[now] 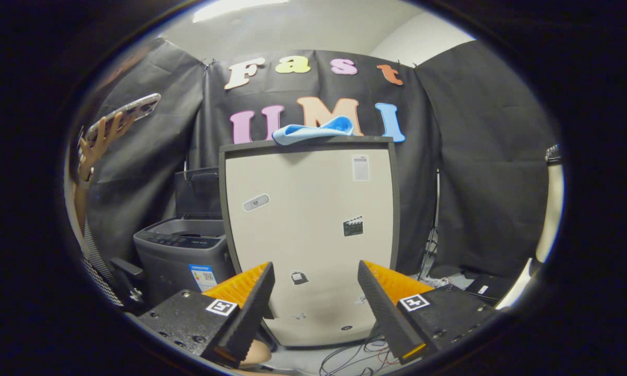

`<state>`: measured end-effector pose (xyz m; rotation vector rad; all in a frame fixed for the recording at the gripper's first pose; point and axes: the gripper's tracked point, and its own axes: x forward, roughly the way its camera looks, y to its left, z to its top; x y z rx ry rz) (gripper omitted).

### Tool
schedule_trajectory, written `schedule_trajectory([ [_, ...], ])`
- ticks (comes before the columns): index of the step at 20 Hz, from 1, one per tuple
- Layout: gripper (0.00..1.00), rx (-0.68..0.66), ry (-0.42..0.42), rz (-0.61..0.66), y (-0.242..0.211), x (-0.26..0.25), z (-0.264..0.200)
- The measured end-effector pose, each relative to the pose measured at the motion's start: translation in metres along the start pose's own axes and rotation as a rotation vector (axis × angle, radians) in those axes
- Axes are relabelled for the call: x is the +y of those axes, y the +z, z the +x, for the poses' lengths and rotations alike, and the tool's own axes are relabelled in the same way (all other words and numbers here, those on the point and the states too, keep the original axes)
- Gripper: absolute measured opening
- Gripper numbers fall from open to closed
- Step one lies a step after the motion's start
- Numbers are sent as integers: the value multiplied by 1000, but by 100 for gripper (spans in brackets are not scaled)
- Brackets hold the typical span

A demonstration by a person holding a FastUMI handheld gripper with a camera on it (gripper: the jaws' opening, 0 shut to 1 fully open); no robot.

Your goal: Put the clothes into the washing machine and then close the washing machine lid.

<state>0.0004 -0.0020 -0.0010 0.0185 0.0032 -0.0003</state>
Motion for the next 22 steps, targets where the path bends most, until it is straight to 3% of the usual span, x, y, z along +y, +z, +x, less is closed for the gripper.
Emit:
schedule_trajectory([
  [9,97,4,-17,20,-1,-5,1],
  [18,97,-19,-155,-29,4,-23,2],
  [22,97,-74,-174,6,48,-10,23],
])
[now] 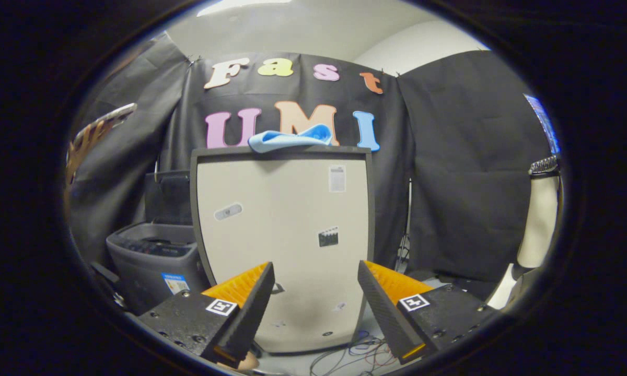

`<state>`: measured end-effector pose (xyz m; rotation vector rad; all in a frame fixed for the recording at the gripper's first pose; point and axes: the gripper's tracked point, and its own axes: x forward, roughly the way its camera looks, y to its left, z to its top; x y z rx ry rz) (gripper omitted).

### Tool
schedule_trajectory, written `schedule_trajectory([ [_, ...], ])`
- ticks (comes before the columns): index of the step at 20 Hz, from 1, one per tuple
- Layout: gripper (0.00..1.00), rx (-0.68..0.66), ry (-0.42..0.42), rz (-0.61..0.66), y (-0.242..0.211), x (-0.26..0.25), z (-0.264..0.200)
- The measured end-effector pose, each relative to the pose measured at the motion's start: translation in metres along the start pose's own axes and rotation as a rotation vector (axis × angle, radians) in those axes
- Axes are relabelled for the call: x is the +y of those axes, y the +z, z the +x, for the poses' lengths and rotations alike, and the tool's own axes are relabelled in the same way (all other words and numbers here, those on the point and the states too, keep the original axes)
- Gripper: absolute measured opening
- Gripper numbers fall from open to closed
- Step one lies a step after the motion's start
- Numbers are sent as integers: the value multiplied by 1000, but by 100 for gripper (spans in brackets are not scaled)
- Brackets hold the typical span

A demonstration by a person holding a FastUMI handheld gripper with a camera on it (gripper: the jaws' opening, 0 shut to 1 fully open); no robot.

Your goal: Put the clothes into the washing machine and then close the washing machine lid.

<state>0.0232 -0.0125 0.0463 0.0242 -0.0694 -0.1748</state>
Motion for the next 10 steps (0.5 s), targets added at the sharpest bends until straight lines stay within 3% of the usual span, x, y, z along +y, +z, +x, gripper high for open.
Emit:
schedule_trajectory([
  [4,97,-79,4,2,97,20,35],
  [10,97,-79,35,-20,219,53,105],
])
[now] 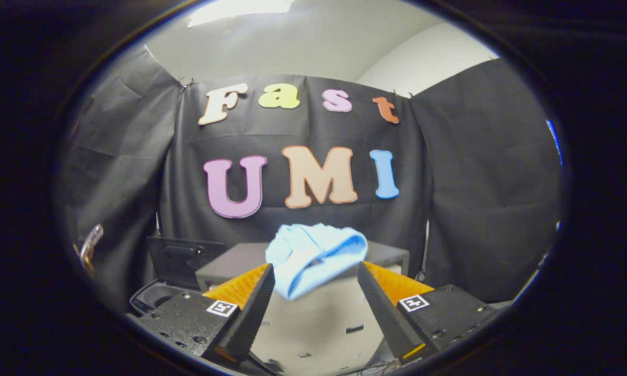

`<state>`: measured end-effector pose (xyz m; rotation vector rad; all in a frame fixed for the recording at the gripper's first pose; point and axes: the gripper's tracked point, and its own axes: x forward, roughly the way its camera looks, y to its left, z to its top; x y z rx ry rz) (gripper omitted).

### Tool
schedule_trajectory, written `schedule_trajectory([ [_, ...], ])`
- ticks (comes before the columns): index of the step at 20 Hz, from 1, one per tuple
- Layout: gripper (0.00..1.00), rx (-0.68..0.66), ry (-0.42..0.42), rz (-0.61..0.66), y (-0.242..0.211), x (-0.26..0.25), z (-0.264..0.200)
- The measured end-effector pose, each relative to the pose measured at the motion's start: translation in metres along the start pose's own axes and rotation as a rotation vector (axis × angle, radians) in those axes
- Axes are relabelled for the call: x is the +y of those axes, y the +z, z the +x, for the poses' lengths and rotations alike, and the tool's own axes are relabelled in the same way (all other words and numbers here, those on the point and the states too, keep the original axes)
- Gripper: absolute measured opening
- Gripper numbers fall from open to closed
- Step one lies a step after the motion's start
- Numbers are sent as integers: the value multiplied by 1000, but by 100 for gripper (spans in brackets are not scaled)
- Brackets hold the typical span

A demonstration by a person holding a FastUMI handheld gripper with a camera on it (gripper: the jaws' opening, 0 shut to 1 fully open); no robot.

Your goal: Put the clothes into the washing machine and then close the washing machine lid.

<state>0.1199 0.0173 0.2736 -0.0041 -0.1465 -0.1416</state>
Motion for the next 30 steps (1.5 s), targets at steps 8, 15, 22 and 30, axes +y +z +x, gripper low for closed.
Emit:
schedule_trajectory([
  [8,97,189,-78,-25,9,6,127],
  [15,98,416,-92,-114,-58,11,182],
  [22,97,493,-120,-130,-91,-1,183],
  [30,51,518,-54,57,-99,21,184],
])
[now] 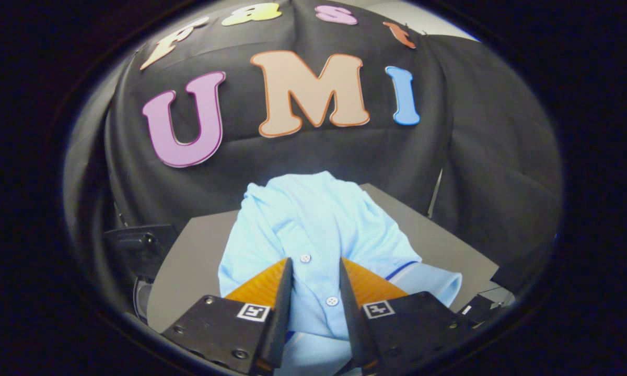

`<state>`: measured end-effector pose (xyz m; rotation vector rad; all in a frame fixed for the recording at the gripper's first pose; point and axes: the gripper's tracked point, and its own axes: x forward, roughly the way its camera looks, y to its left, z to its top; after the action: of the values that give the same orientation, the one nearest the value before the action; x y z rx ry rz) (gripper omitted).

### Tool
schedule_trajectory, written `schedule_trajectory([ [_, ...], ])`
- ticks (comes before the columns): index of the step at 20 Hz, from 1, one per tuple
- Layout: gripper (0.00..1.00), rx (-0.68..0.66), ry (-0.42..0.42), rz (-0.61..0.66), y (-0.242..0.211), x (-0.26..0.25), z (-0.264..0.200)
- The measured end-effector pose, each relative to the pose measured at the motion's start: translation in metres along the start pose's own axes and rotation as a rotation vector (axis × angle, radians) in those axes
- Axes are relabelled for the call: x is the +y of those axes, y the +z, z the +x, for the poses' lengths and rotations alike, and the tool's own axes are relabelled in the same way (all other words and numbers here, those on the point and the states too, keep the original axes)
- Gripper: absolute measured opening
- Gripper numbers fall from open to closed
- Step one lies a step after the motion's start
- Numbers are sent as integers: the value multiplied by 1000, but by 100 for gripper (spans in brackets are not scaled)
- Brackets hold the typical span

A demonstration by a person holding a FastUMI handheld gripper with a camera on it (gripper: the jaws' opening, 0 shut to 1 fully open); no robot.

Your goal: Put the clothes into the washing machine and then close the washing machine lid.

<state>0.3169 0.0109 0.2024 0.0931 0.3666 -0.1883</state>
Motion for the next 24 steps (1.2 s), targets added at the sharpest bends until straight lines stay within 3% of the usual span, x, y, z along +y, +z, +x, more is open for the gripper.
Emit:
schedule_trajectory([
  [4,10,-2,4,35,-2,5,-4],
  [5,6,-14,7,46,-1,6,-3],
  [13,1,-52,-2,2,-9,33,-19],
  [19,0,-75,104,-8,-18,95,-34],
  [24,0,-75,292,-9,-28,188,-50],
])
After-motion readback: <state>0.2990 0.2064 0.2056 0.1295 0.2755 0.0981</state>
